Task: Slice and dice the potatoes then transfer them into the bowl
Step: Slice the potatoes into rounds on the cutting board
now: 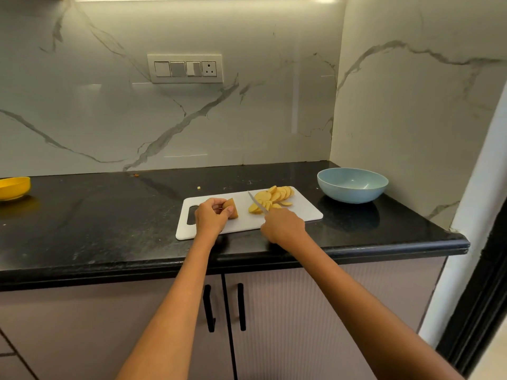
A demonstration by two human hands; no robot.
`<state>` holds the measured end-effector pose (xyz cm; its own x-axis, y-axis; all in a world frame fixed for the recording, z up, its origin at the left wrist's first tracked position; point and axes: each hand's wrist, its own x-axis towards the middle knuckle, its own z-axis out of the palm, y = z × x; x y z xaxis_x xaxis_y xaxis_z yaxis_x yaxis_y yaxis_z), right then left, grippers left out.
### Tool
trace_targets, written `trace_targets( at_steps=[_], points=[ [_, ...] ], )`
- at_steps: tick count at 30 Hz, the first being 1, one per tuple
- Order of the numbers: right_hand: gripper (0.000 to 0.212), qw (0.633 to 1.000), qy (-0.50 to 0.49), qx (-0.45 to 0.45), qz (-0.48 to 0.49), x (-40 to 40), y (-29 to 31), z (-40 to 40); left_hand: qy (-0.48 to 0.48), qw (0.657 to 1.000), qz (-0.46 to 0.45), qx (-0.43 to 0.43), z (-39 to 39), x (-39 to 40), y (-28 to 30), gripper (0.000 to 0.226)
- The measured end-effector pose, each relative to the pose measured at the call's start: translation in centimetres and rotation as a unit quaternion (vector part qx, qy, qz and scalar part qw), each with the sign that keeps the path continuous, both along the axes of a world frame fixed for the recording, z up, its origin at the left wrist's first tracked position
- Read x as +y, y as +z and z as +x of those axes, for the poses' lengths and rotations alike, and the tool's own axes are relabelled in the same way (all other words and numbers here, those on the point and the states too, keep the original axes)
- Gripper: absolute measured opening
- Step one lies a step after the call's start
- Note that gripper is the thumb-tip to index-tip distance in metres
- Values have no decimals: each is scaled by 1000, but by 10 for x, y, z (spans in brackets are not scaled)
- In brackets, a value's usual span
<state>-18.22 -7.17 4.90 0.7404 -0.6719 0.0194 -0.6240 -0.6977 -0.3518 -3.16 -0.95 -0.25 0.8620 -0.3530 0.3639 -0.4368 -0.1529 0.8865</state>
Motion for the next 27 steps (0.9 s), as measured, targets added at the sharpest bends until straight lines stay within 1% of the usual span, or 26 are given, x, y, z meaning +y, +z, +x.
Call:
trace_targets(
  at_steps=[4, 8, 12, 19, 27],
  points=[
    [28, 999, 9, -28, 14, 3, 7, 4, 3, 1000, 9, 6, 2, 0, 0, 32],
    [31, 999, 30, -39, -16, 18, 7, 13, 5, 1000, -4, 5, 2, 1, 0, 31],
    [29, 998, 37, -32, -30, 27, 3, 19, 7, 1000, -8, -1, -1, 1, 1, 30],
    [30, 998, 29, -32, -34, 29, 1, 21, 3, 1000, -6, -3, -1, 1, 2, 34],
    [32, 999, 25, -29, -27, 33, 0, 23, 5, 1000, -24, 0, -4, 3, 3, 35]
  ],
)
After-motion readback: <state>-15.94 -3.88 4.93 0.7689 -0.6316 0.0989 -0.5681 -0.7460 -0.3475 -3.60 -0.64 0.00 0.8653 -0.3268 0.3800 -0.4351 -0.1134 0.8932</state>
